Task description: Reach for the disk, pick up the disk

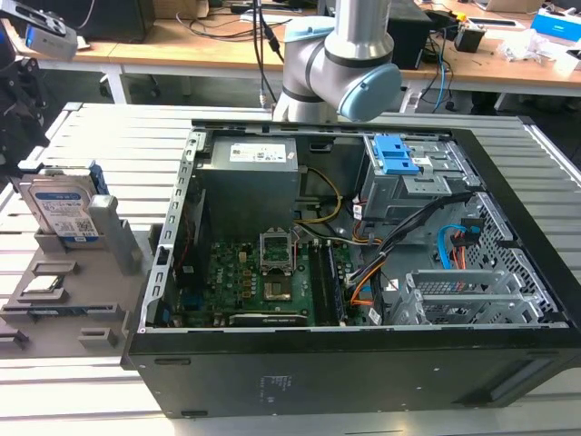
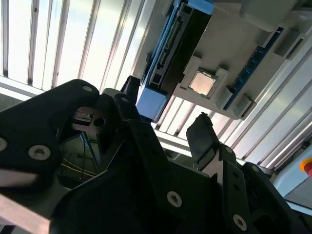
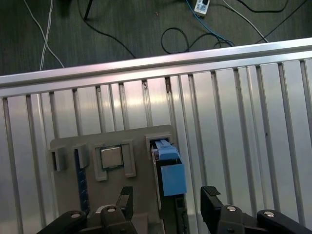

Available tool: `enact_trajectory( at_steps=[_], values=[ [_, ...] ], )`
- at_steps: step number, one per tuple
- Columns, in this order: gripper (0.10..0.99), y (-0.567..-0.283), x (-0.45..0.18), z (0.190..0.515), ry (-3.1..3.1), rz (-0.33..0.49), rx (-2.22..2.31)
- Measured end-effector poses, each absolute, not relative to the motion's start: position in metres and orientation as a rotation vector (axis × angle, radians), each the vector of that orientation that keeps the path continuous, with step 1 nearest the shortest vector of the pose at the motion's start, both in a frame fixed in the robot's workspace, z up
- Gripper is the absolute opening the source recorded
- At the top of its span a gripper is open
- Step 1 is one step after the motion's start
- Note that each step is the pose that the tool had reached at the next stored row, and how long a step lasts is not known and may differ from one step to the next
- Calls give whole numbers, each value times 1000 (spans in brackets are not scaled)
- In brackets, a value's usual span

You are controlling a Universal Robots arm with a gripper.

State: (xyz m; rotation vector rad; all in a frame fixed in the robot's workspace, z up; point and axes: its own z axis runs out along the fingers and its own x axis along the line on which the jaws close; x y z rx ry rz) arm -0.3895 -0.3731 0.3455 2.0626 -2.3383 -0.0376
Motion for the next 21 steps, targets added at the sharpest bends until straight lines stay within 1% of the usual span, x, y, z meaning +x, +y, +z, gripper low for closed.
enact_trajectory(
  at_steps=[21],
  values=[
    [663, -373, -389, 333, -2328, -37, 2075]
  ],
)
